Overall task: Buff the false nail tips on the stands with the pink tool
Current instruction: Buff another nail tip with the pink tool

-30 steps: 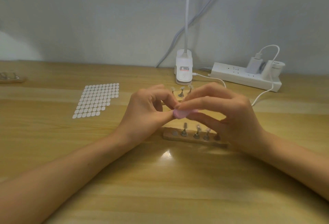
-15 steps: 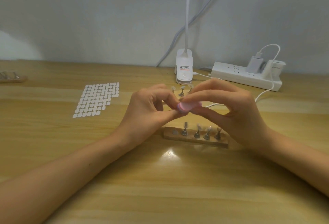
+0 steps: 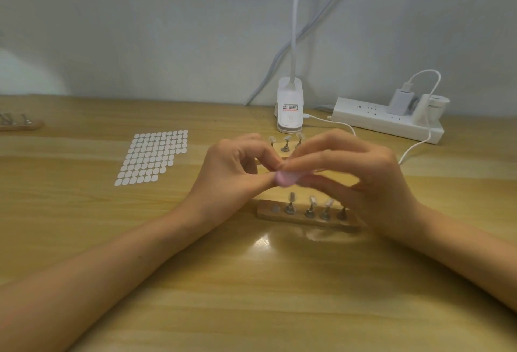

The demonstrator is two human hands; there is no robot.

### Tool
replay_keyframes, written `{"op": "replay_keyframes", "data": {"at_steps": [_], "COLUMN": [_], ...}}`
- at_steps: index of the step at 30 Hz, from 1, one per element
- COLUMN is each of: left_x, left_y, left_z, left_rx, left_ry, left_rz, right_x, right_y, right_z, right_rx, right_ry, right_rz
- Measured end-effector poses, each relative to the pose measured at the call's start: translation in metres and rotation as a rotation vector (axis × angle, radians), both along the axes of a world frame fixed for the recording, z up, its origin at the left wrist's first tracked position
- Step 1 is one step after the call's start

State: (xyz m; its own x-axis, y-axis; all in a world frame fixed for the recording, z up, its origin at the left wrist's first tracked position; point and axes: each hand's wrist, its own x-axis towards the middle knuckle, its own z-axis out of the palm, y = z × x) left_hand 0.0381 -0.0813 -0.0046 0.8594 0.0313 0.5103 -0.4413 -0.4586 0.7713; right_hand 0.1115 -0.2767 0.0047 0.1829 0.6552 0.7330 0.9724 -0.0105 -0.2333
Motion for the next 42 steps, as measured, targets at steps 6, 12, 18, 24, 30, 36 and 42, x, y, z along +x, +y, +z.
{"op": "replay_keyframes", "data": {"at_steps": [6, 12, 18, 24, 30, 36, 42], "left_x": [-0.001, -0.003, -0.003, -0.003, -0.002, -0.003, -0.005], "left_y": [-0.001, -0.002, -0.002, -0.002, -0.002, -0.001, -0.002], "left_z": [0.001, 0.002, 0.003, 0.003, 0.002, 0.002, 0.005], "left_rx": [-0.029, -0.070, -0.076, -0.119, -0.169, -0.147, -0.180], "left_ry": [0.015, 0.055, 0.079, 0.089, 0.093, 0.090, 0.130], "left_rz": [-0.020, -0.008, -0.017, -0.048, -0.061, -0.087, -0.083], "right_x": [-0.001, 0.000, 0.002, 0.004, 0.004, 0.000, 0.023], "right_y": [-0.002, -0.001, -0.001, -0.001, 0.001, 0.003, -0.012], "right_z": [-0.002, -0.001, 0.001, 0.001, -0.001, -0.004, -0.004], "right_rx": [0.006, 0.028, 0.056, 0.058, 0.035, 0.014, 0.049], "right_ry": [-0.004, 0.013, 0.061, 0.067, 0.048, 0.001, 0.124], "right_rz": [-0.008, -0.022, -0.053, -0.067, -0.036, 0.022, -0.176]}}
